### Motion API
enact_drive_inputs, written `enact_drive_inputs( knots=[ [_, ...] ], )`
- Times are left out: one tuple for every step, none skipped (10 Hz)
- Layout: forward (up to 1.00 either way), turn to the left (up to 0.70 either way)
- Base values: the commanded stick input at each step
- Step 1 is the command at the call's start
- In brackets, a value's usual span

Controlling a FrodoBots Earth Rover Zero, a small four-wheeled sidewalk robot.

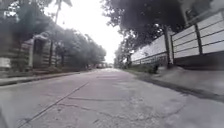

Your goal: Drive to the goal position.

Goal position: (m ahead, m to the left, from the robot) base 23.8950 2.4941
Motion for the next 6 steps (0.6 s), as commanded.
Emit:
enact_drive_inputs(
  knots=[
    [0.70, -0.35],
    [0.70, -0.35],
    [0.70, -0.35],
    [0.70, -0.35],
    [0.70, -0.35],
    [0.70, -0.35]
  ],
)
